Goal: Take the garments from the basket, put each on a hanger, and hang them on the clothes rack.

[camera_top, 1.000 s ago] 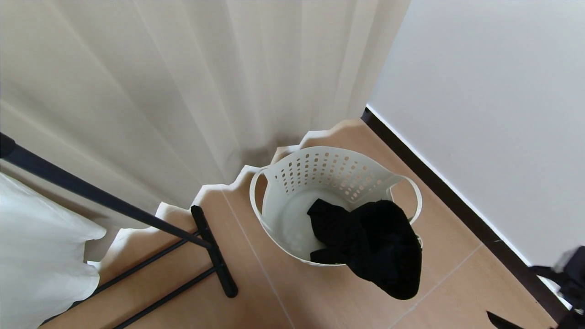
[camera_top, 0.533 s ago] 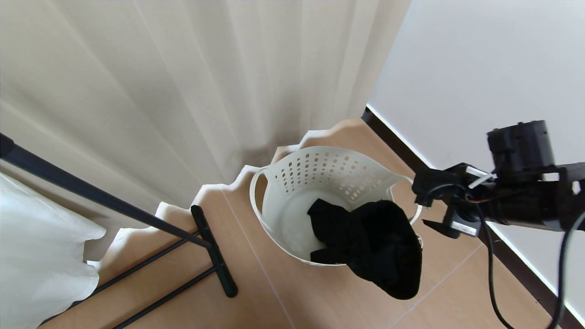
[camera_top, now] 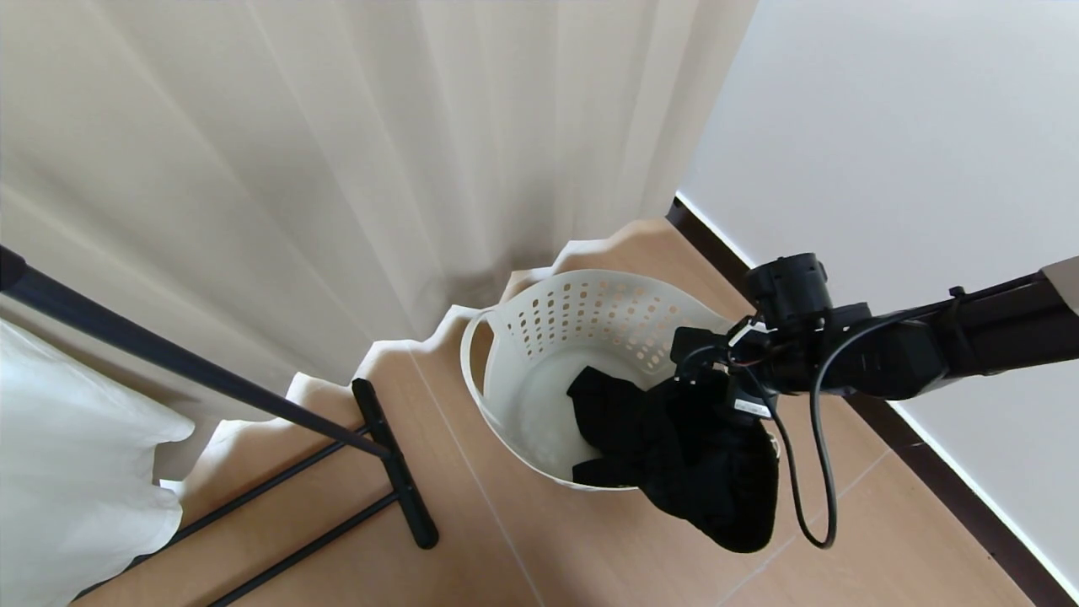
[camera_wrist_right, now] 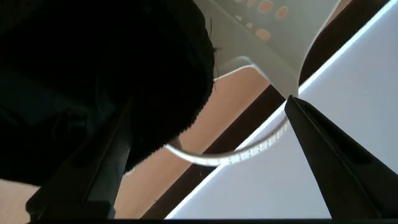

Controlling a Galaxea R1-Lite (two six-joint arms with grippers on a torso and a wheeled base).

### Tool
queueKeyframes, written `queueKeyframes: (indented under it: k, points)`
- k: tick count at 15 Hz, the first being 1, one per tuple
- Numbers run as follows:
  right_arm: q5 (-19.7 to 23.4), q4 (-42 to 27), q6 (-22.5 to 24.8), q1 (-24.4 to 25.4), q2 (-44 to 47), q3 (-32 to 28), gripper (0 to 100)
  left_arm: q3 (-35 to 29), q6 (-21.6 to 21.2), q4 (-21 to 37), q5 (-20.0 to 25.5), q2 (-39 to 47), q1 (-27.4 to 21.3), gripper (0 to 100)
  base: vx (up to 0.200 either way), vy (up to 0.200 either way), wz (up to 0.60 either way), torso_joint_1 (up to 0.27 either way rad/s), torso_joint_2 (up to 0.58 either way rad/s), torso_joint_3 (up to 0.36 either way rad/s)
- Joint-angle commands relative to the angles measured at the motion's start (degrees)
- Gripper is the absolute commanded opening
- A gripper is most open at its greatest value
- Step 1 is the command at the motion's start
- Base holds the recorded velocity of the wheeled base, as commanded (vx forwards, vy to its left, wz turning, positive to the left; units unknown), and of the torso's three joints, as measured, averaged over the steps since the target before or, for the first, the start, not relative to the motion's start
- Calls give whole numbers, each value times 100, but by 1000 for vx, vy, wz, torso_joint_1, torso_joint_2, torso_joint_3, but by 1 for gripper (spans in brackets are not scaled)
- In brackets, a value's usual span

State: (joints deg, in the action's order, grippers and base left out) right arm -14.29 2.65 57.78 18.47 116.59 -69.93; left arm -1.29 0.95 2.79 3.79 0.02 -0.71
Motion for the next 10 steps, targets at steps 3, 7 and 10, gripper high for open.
queueKeyframes:
  k: [3,7,10]
  points:
    - [-4,-1,-92,-36,540,-382,100,6,2,2,-1,-2,0,100,0,0,0,0,0,0]
    - [-4,8,-180,-89,786,-628,100,-3,2,2,-1,-2,0,100,0,0,0,0,0,0]
    - [5,-1,-540,-89,777,-654,0,-3,10,2,-1,-2,0,100,0,0,0,0,0,0]
